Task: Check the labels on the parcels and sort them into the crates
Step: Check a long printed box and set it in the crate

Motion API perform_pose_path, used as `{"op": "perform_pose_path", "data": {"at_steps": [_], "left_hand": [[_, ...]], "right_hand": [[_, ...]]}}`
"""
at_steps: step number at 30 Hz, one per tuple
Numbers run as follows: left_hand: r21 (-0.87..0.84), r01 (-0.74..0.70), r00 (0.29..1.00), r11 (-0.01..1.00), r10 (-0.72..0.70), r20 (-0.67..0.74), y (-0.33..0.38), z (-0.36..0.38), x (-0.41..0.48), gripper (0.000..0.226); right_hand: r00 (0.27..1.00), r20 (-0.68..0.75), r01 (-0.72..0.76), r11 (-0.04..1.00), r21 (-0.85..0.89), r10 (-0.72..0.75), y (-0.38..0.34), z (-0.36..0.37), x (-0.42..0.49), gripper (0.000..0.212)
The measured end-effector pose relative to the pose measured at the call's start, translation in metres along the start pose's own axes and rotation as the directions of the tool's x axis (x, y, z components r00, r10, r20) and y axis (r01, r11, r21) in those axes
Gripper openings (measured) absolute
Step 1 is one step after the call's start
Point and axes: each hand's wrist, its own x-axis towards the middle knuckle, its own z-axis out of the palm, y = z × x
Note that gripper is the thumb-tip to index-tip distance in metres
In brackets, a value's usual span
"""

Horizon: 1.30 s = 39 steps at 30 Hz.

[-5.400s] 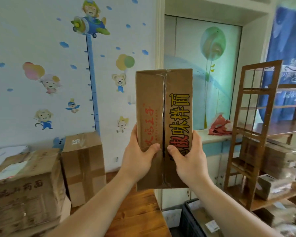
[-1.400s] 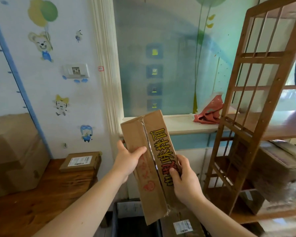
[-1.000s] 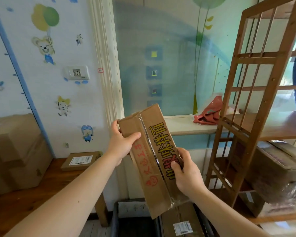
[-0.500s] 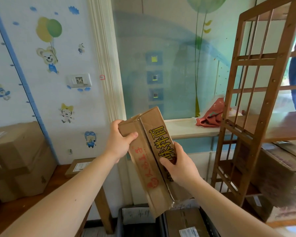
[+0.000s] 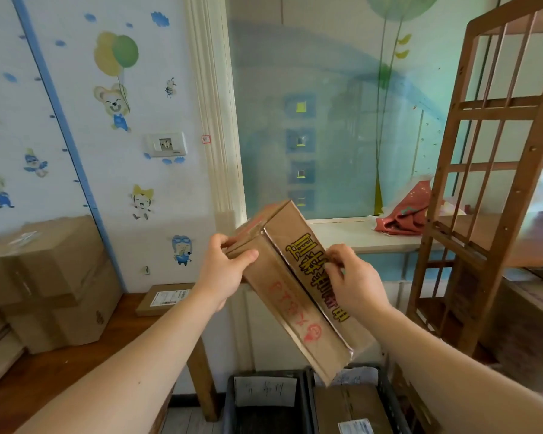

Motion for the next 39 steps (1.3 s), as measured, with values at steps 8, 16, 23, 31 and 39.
{"op": "perform_pose_path", "data": {"at_steps": [8,16,23,31,39], "left_hand": [[0.125,0.065,0.997,0.99,-0.068,0.018,-0.022,0.001,-0.018,0.025],[0.038,0.066,0.997,0.997,-0.067,0.024,-0.016,0.006,-0.023,0.027],[-0.033,0.219,0.975,0.975,-0.218,0.045,-0.015,0.014,-0.023,0.035],[0.099,0.239,0.958,0.966,-0.251,0.141,-0.014,0.009,-0.016,0.059],[0.155,0.28,0.937,0.947,-0.305,0.171,-0.002,0.006,-0.007,0.054]], "right_hand": [[0.983,0.143,-0.122,0.992,0.018,0.118,0.011,0.023,-0.008,0.046],[0.982,0.166,-0.109,0.988,0.107,0.091,0.003,0.015,0.007,0.069],[0.988,0.152,-0.016,1.0,-0.013,0.018,0.007,0.017,0.001,0.07],[0.982,0.181,0.08,0.992,-0.1,-0.061,0.004,0.016,0.003,0.069],[0.969,0.174,0.208,0.956,-0.205,-0.173,0.003,0.024,0.001,0.067]]}}
